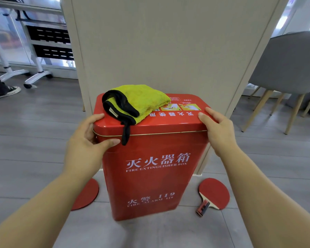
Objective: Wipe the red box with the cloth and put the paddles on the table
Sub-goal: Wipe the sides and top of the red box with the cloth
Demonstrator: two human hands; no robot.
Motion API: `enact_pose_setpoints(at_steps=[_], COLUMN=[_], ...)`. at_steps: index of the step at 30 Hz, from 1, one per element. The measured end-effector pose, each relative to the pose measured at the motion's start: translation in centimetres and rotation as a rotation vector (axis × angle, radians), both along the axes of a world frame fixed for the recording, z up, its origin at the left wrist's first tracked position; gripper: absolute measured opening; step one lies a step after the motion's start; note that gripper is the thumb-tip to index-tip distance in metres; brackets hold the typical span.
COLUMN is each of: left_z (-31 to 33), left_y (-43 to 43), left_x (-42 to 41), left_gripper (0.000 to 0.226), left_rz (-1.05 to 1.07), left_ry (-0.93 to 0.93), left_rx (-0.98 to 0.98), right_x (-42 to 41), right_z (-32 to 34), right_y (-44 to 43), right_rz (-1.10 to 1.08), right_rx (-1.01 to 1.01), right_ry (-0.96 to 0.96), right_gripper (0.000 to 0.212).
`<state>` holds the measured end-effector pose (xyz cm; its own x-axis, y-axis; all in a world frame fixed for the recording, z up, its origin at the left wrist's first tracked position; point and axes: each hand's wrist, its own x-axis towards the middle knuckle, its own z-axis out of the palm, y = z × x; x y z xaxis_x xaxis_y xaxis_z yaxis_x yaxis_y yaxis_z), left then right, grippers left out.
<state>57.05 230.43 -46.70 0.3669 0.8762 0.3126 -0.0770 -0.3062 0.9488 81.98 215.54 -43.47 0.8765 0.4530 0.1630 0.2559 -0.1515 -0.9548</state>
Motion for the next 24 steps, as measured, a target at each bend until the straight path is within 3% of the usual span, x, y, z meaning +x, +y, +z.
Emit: enact_pose_setpoints(at_steps=[10, 16, 24], left_z=[1.0, 0.8, 0.1], left_y=[1.4, 5.3, 6.1], left_x=[2.1, 2.9, 2.3], left_gripper=[0.067, 0.066, 0.064], left_rz=[0.042, -0.026, -0.070], left_ry=[-0.020, 0.025, 0.013], left_rx=[0.006, 0.009, 0.035], right_x=[1.1, 0.9, 0.6], right_z=[-1.2, -2.3, -1.7], right_y=[-0.9, 0.7, 1.9], right_rz=[0.004, -0.061, -0.125], right_rx=[0.077, 0.041, -0.016], right_ry=[-0.016, -0.065, -0.116], right_gripper=[0.032, 0.042, 0.039])
